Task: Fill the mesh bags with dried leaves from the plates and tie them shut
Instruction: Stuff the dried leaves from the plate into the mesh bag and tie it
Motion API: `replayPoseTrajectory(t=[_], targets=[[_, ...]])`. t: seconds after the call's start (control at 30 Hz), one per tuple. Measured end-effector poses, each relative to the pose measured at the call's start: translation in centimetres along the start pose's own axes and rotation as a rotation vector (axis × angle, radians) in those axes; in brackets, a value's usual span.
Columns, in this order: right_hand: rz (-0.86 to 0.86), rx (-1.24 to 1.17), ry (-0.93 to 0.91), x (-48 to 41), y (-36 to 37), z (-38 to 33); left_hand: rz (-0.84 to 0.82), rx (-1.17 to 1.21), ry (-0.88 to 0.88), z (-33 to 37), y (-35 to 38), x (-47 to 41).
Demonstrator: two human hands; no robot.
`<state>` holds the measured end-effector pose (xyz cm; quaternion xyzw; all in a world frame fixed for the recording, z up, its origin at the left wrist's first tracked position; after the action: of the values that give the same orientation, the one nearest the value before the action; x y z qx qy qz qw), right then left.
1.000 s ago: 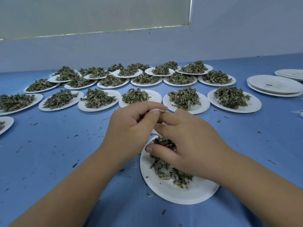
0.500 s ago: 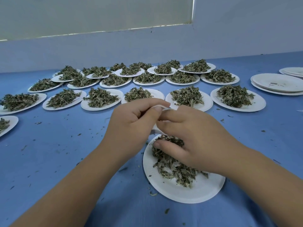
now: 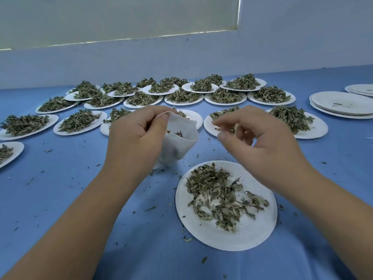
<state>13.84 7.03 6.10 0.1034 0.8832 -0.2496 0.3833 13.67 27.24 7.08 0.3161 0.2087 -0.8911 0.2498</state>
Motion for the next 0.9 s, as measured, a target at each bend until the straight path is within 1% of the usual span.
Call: replayPoseTrajectory(t=[0.07, 0.13, 0.17, 0.23, 0.3, 0.37, 0.47, 0.6, 0.73, 0.9], targets=[[-0.227, 0.104, 0.025, 0.9, 2.1, 0.8, 0.019, -0.015, 0.056, 0.6, -0.3, -0.1], [-0.446, 0.183, -0.019, 2.6, 4.3, 0.8, 0.034, -0.043, 0.128, 1.3, -0.4, 0.0], [-0.523, 0.228, -0.066, 3.4, 5.2, 0.5, 0.038, -0.053, 0.151, 1.5, -0.4, 0.1], [-0.608, 0.323, -0.172, 4.4, 6.4, -0.1, 0.038, -0.072, 0.179, 1.6, -0.4, 0.1], [-0.632, 0.372, -0.227, 4.7, 6.9, -0.5, 0.037, -0.096, 0.203, 1.6, -0.2, 0.2], [-0.648, 0.384, -0.24, 4.7, 7.0, -0.5, 0.035, -0.122, 0.211, 1.4, 0.0, 0.3], [-0.677, 0.387, -0.228, 4.8, 6.9, -0.2, 0.015, -0.146, 0.22, 1.3, 0.4, 0.4], [-0.697, 0.348, -0.168, 5.0, 7.0, -0.1, -0.013, -0.161, 0.234, 1.3, 0.9, 0.6], [-0.732, 0.367, -0.183, 5.2, 7.3, -0.2, -0.041, -0.178, 0.246, 1.2, 1.4, 0.9], [-0.765, 0.365, -0.196, 5.3, 7.5, -0.6, -0.029, -0.183, 0.225, 1.0, 1.3, 0.8]])
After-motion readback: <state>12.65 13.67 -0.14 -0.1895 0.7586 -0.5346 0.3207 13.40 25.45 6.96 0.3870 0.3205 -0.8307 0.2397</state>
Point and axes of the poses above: each hand's wrist, its own x-axis away from the middle knuckle, its own y-axis out of the palm, z = x × y, the point moved 9 cm from there along -x, towards the middle knuckle, and after that the axes turned 13 degrees about z, right-handed, at the moved point
